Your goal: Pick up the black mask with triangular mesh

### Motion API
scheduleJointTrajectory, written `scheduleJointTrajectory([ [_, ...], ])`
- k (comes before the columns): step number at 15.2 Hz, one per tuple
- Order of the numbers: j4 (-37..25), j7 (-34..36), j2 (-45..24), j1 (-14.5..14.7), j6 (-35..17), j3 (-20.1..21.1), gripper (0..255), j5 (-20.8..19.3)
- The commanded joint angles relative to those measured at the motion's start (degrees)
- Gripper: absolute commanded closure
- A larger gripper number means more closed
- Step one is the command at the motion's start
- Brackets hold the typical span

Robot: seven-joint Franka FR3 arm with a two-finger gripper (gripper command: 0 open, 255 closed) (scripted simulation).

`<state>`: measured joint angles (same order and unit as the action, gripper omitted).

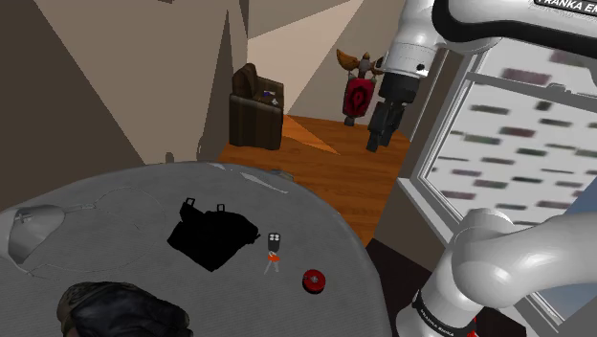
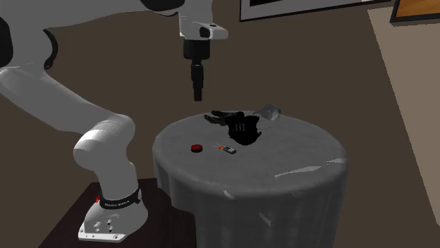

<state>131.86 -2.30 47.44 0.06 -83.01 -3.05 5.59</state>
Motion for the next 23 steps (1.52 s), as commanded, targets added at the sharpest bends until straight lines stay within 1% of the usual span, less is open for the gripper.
scheduleJointTrajectory([
  [1, 0.00, 0.00, 0.00, 0.00, 0.00, 0.00, 0, 0.00],
  [8, 1.06, 9.58, -6.12, 1.80, -7.55, 9.61, 0, 4.28],
  [14, -1.04, 17.82, -14.48, 2.74, -13.99, 17.57, 0, 6.12],
  [19, -4.89, 25.14, -23.39, 2.88, -18.87, 23.97, 0, 5.55],
  [23, -9.32, 31.65, -31.74, 2.81, -22.12, 28.77, 0, 3.18],
])
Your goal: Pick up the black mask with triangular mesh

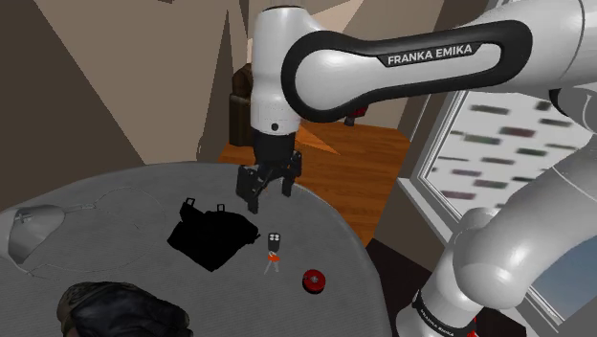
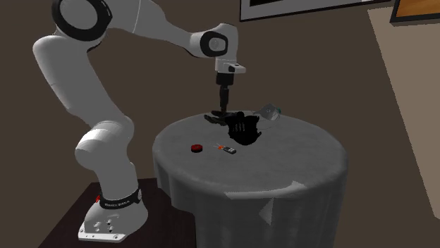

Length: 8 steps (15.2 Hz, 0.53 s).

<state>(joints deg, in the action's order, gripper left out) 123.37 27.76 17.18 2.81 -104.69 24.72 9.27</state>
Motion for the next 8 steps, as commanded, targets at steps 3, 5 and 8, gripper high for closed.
scheduleJointTrajectory([
  [3, -4.98, 6.96, -8.49, 0.25, -2.27, 4.18, 0, -3.61],
  [5, -8.15, 10.75, -13.51, 0.69, -3.10, 5.93, 0, -6.30],
  [8, -13.59, 16.49, -21.45, 2.18, -3.57, 7.69, 0, -11.02],
])
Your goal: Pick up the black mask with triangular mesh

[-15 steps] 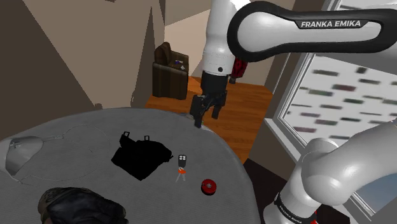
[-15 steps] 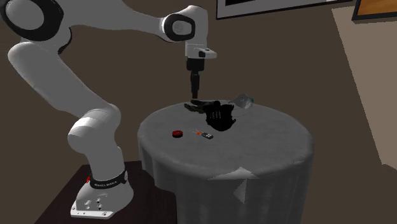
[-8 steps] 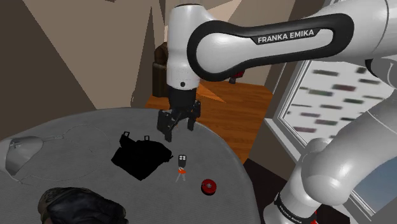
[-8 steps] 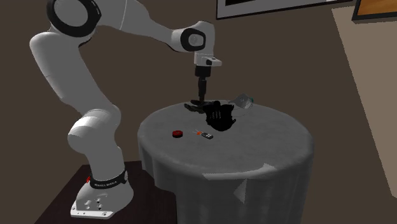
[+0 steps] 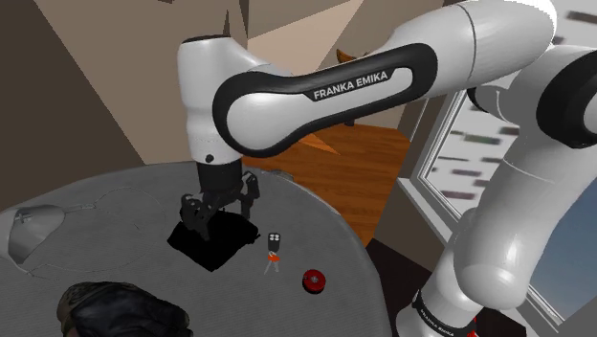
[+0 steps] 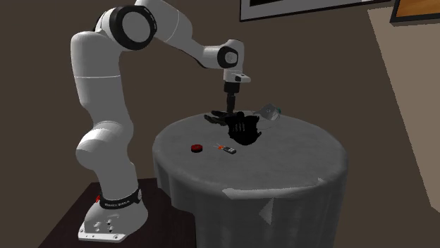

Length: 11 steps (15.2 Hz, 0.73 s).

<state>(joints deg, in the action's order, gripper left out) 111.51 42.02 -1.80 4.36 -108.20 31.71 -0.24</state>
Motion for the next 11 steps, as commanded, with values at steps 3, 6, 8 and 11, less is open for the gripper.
scheduleJointTrajectory([
  [3, -0.71, 2.48, -3.00, 0.86, -1.53, 0.55, 0, -1.82],
  [6, 0.81, 2.80, -3.78, 0.95, -3.71, 0.52, 0, -2.30],
  [8, 2.02, 3.12, -4.55, 1.04, -5.56, 0.48, 0, -2.77],
  [11, 2.17, 3.09, -4.49, 1.03, -5.66, 0.47, 255, -2.74],
])
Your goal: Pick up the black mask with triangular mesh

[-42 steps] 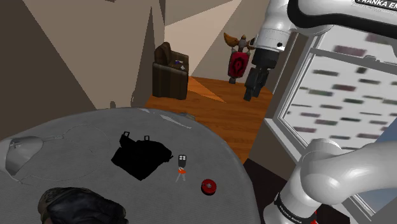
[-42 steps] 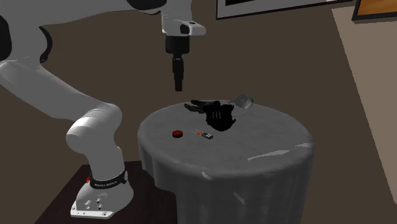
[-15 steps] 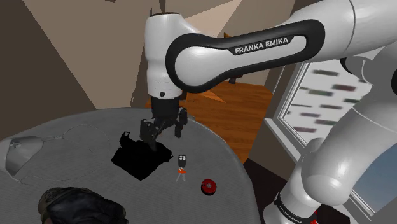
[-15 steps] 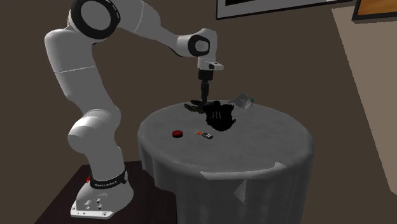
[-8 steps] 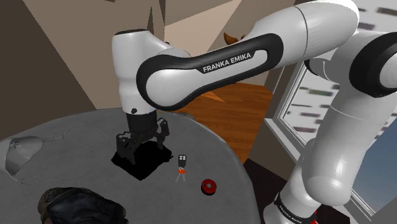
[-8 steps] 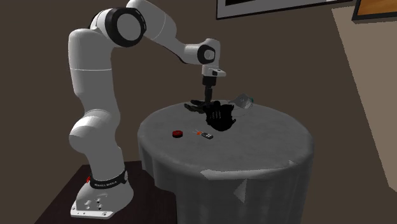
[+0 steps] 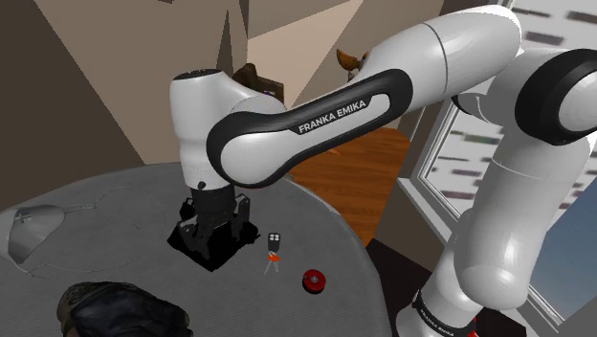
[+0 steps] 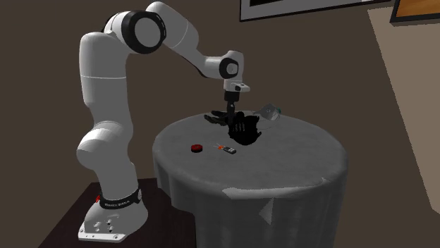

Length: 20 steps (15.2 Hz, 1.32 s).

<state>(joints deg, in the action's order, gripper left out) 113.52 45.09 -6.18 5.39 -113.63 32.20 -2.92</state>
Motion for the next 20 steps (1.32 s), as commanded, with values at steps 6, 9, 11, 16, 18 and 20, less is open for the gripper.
scheduleJointTrajectory([
  [6, 0.32, 0.03, 0.08, 0.02, -0.22, 0.03, 255, 0.06],
  [9, 0.01, 0.05, -0.17, 0.01, -0.13, -0.01, 255, -0.08],
  [11, -0.92, -0.21, 0.43, -0.06, 1.31, 0.02, 255, 0.29],
  [16, -3.48, -0.73, 1.71, -0.21, 4.95, 0.06, 255, 1.06],
  [18, -4.60, -0.89, 2.13, -0.25, 6.42, 0.06, 255, 1.30],
  [20, -5.77, -1.04, 2.49, -0.29, 7.89, 0.06, 255, 1.51],
])
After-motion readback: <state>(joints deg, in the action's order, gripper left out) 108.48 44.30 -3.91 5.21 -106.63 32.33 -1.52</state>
